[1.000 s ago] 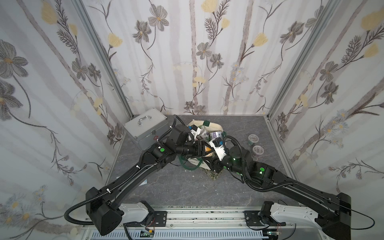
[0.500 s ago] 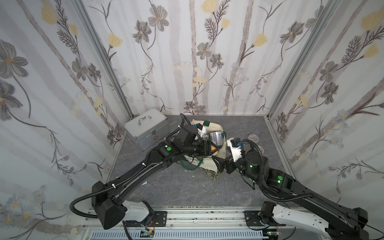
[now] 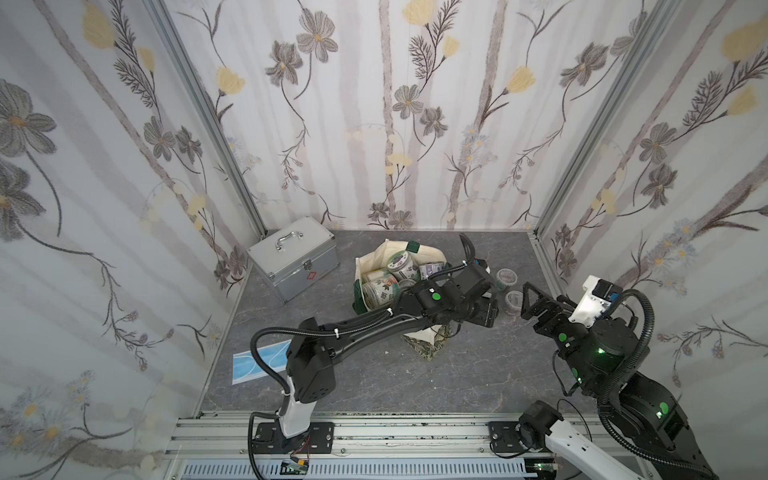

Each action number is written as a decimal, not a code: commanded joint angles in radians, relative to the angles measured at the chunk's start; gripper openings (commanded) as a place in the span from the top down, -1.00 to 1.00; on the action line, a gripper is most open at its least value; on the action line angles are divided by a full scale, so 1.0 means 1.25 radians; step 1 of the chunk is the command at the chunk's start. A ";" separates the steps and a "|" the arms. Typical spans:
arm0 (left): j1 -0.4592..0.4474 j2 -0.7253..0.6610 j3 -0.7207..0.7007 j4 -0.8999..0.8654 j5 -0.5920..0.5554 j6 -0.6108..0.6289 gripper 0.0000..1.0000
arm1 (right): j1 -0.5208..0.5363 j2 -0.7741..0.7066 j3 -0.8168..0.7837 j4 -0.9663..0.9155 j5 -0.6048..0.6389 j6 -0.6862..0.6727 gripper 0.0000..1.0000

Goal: Take out the seed jars from the canvas bag
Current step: Place the seed jar at the center of the board.

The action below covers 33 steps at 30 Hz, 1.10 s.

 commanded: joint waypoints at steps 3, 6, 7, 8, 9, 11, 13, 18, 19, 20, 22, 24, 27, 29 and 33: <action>-0.042 0.179 0.181 -0.018 -0.115 0.071 -0.06 | -0.006 -0.002 0.013 -0.045 -0.040 0.030 -1.00; -0.055 0.265 0.240 0.029 -0.146 0.089 -0.07 | -0.008 -0.012 0.020 -0.052 -0.045 0.030 -1.00; -0.056 0.290 0.254 0.047 -0.150 0.094 -0.07 | -0.009 -0.015 0.024 -0.056 -0.045 0.030 -1.00; -0.058 0.312 0.264 0.068 -0.154 0.098 -0.08 | -0.010 -0.016 0.028 -0.061 -0.045 0.028 -1.00; -0.059 0.330 0.271 0.085 -0.160 0.105 -0.08 | -0.010 -0.018 0.031 -0.063 -0.046 0.027 -1.00; -0.062 0.369 0.286 0.123 -0.173 0.120 -0.08 | -0.009 -0.017 0.037 -0.068 -0.047 0.022 -1.00; -0.067 0.405 0.302 0.149 -0.189 0.135 -0.09 | -0.010 -0.015 0.041 -0.074 -0.048 0.021 -1.00; -0.082 0.488 0.359 0.187 -0.214 0.180 -0.11 | -0.009 -0.011 0.043 -0.079 -0.046 0.016 -1.00; -0.086 0.505 0.373 0.192 -0.217 0.190 -0.12 | -0.010 -0.010 0.042 -0.079 -0.048 0.016 -1.00; -0.088 0.520 0.383 0.202 -0.218 0.199 -0.13 | -0.009 -0.010 0.042 -0.080 -0.048 0.015 -1.00; -0.092 0.549 0.408 0.210 -0.218 0.210 -0.16 | -0.010 -0.007 0.040 -0.080 -0.050 0.016 -1.00; -0.094 0.575 0.438 0.204 -0.222 0.215 -0.16 | -0.010 -0.004 0.039 -0.080 -0.054 0.016 -1.00; -0.098 0.596 0.447 0.214 -0.233 0.221 -0.17 | -0.010 -0.004 0.037 -0.081 -0.055 0.016 -1.00; -0.099 0.606 0.449 0.218 -0.238 0.227 -0.18 | -0.011 -0.004 0.035 -0.083 -0.055 0.016 -1.00; -0.101 0.622 0.465 0.211 -0.229 0.234 -0.33 | -0.011 -0.005 0.032 -0.083 -0.052 0.014 -1.00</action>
